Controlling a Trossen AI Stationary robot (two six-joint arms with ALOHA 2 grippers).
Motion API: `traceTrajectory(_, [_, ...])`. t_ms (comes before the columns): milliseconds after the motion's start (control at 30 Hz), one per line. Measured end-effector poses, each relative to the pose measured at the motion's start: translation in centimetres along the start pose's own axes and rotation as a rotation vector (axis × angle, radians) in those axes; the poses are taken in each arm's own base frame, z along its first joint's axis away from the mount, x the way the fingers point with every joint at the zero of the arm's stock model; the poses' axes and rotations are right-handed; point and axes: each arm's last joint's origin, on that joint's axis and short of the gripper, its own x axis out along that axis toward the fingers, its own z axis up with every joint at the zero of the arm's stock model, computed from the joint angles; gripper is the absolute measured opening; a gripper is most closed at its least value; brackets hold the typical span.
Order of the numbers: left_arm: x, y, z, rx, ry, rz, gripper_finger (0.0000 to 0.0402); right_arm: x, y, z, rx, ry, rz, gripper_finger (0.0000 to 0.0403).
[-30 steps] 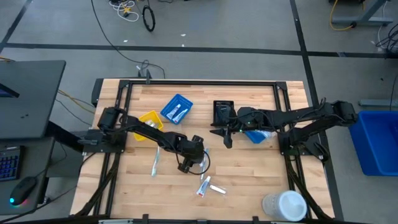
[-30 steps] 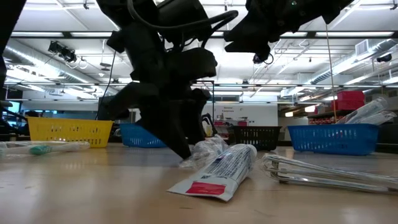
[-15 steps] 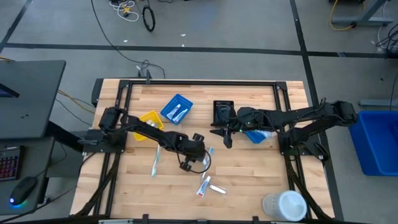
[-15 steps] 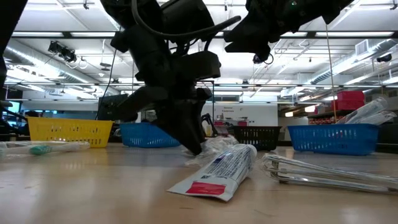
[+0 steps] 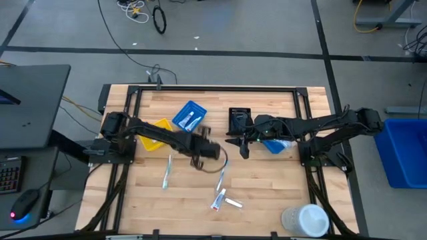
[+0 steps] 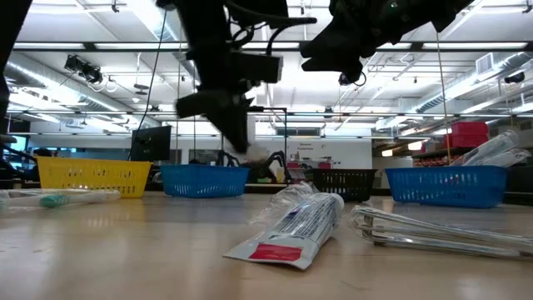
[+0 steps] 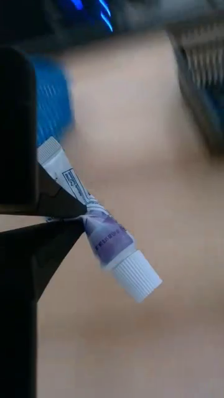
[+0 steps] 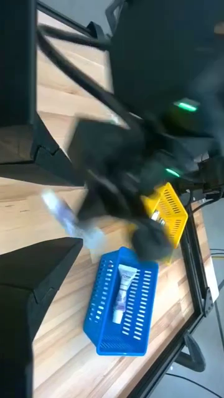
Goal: Pick & Place Travel size toiletries
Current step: Put the violet toothpaste into the left blue bin, then put the blue toothbrush into the right blue bin
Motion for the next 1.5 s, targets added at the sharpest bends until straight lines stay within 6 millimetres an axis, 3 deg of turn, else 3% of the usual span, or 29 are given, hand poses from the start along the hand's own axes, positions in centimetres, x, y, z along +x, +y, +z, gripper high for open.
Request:
traceTrajectory(100, [-0.9, 2.4, -0.6, -0.087, 0.079, 0.132, 0.0019, 0.0, 0.0, 0.0, 0.0, -0.001, 0.0, 0.0152])
traceTrajectory(233, [-0.6, 5.6, -2.6, -0.321, 0.21, 0.207, 0.002, 0.0, 0.0, 0.0, 0.0, -0.001, 0.0, 0.0151])
traceTrajectory(400, [1.5, 9.0, -5.3, -0.715, 0.308, 0.181, 0.0021, 0.0, 0.0, 0.0, -0.003, 0.003, -0.001, 0.015])
traceTrajectory(633, [4.7, 11.4, -7.9, -0.98, 0.334, 0.123, 0.0021, 0.0, 0.0, -0.1, -0.008, 0.006, -0.002, 0.0151])
traceTrajectory(1100, [5.3, 12.7, -8.8, -0.986, 0.335, 0.106, 0.0029, 0.0, 0.0, -0.1, -0.009, 0.006, -0.002, 0.015])
traceTrajectory(1500, [5.2, 12.4, -8.5, -0.91, 0.33, 0.074, 0.0135, 0.0, 0.0, -0.1, -0.008, 0.006, -0.001, 0.0151])
